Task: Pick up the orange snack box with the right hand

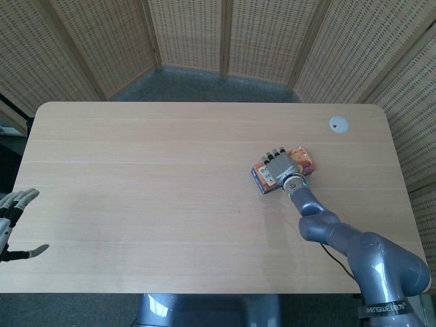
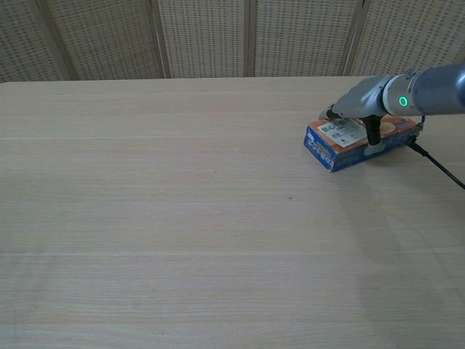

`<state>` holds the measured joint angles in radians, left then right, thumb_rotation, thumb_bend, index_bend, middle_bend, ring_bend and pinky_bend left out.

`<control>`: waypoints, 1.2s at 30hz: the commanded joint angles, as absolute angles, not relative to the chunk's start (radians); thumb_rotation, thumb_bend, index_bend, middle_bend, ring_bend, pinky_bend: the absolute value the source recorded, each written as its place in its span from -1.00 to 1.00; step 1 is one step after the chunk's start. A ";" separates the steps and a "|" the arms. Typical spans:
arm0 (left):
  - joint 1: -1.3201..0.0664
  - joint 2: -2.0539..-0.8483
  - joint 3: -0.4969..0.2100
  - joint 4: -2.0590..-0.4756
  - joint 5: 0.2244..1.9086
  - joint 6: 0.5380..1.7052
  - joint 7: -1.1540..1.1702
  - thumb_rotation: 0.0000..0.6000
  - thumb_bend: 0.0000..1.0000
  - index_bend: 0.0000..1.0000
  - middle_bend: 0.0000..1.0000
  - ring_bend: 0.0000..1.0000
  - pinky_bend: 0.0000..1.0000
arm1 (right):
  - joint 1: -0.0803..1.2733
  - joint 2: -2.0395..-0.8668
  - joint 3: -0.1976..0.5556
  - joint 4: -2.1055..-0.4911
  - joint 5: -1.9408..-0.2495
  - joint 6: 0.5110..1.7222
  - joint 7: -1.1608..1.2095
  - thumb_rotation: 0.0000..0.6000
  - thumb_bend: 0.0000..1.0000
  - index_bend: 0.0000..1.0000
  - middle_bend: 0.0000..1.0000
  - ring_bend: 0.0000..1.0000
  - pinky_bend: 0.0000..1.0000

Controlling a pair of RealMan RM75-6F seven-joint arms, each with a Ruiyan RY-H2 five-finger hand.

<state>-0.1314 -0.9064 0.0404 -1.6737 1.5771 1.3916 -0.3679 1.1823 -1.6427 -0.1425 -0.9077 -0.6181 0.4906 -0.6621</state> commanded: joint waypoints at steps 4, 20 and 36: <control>-0.133 -0.905 0.039 -1.675 1.578 1.390 -0.367 1.00 -1.00 -0.86 -1.00 -1.00 -1.00 | 1.156 -1.633 -0.114 -0.919 -0.657 0.508 -0.618 1.00 -0.42 -0.69 -0.57 -0.21 -0.04; -0.135 -0.906 0.038 -1.685 1.586 1.394 -0.359 1.00 -1.00 -0.86 -1.00 -1.00 -1.00 | 1.097 -1.423 -0.013 -1.222 -0.754 0.744 -0.568 1.00 -0.30 -0.44 -0.26 0.09 0.14; -0.109 -0.905 0.053 -1.697 1.614 1.437 -0.357 1.00 -1.00 -0.87 -1.00 -1.00 -1.00 | 1.004 -1.124 0.170 -1.595 -0.915 0.994 -0.424 1.00 -0.30 -0.39 -0.23 0.13 0.14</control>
